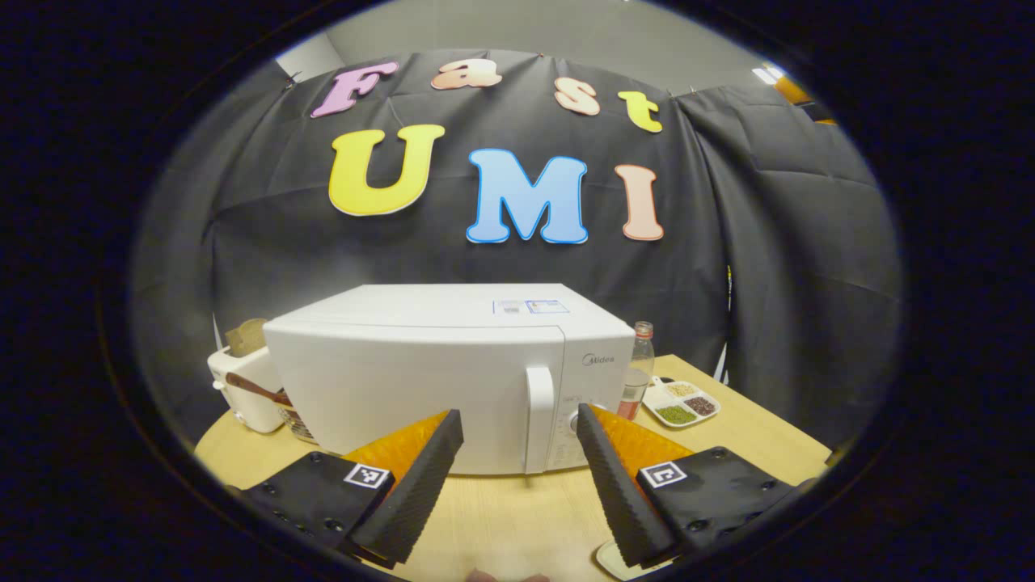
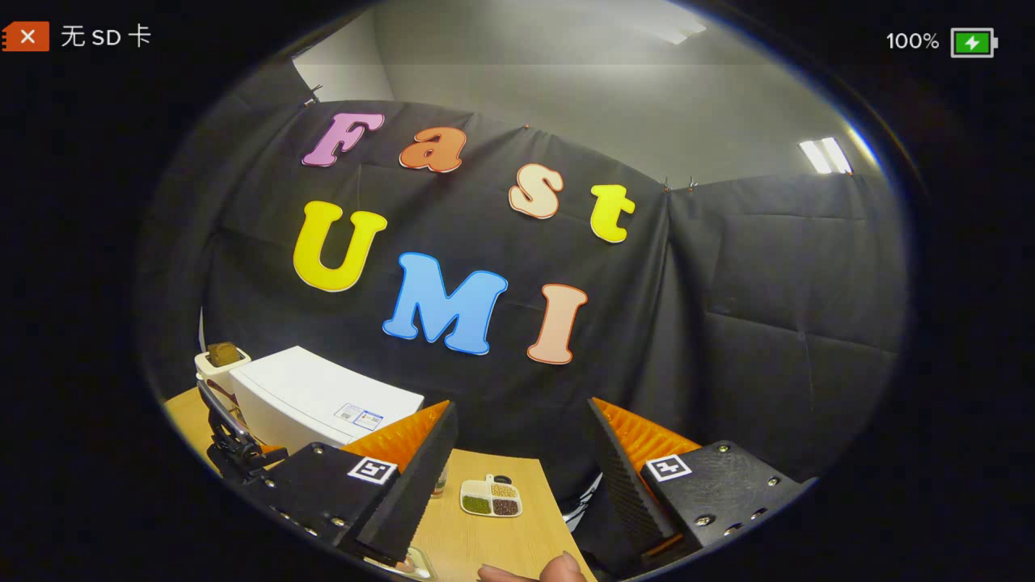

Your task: Open the microwave oven with the left hand, put the food in, and close the microwave oven.

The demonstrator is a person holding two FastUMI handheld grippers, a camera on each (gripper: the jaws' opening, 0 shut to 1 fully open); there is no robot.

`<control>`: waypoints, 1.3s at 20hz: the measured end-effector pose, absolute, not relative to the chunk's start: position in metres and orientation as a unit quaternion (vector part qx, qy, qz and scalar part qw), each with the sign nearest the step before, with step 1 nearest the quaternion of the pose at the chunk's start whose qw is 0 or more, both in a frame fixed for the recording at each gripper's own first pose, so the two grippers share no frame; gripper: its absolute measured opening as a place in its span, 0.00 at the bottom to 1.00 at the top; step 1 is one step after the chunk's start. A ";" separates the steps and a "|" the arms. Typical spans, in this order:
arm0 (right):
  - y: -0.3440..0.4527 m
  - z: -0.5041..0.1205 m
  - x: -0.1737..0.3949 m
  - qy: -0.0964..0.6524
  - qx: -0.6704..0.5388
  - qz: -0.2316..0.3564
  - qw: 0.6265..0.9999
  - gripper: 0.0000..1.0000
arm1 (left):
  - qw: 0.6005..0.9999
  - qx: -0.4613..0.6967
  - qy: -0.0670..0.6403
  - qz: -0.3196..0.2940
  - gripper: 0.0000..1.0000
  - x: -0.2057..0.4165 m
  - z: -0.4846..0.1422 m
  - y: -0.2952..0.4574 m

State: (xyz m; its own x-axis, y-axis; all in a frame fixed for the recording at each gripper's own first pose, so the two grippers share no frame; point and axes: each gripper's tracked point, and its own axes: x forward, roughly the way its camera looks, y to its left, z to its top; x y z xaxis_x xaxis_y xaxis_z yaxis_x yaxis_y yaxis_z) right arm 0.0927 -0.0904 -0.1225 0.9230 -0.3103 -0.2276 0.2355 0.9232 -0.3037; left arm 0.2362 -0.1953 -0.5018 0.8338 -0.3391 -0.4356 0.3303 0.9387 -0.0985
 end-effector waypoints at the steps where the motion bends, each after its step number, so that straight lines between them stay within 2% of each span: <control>1: -0.091 -0.124 0.092 0.139 -0.135 -0.143 0.970 0.96 | 0.955 -0.011 0.241 -0.174 0.94 0.240 -0.517 -0.199; 3: -0.098 -0.126 0.087 0.145 -0.136 -0.156 0.968 0.96 | 0.949 -0.010 0.259 -0.179 0.94 0.244 -0.542 -0.210; 4: -0.103 -0.128 0.085 0.149 -0.139 -0.164 0.965 0.96 | 0.946 -0.008 0.268 -0.181 0.99 0.244 -0.552 -0.212; 7: -0.113 -0.134 0.076 0.161 -0.142 -0.180 0.960 0.96 | 0.942 -0.015 0.281 -0.185 0.94 0.251 -0.574 -0.222; 10: -0.119 -0.132 0.072 0.162 -0.142 -0.189 0.958 0.96 | 0.937 -0.004 0.298 -0.183 0.94 0.258 -0.596 -0.231; 13: -0.126 -0.132 0.065 0.161 -0.145 -0.196 0.956 0.96 | 0.941 0.010 0.287 -0.179 0.80 0.275 -0.598 -0.236; 14: -0.126 -0.133 0.063 0.163 -0.143 -0.196 0.956 0.96 | 0.943 0.011 0.281 -0.178 0.70 0.280 -0.597 -0.236; 19: -0.133 -0.130 0.054 0.159 -0.138 -0.203 0.956 0.96 | 0.939 0.002 0.303 -0.161 0.37 0.279 -0.612 -0.242; 21: -0.134 -0.124 0.049 0.152 -0.139 -0.204 0.957 0.96 | 0.939 -0.006 0.300 -0.168 0.36 0.280 -0.611 -0.242; 26: -0.134 -0.112 0.029 0.141 -0.121 -0.207 0.961 0.96 | 0.941 -0.011 0.293 -0.169 0.14 0.277 -0.611 -0.241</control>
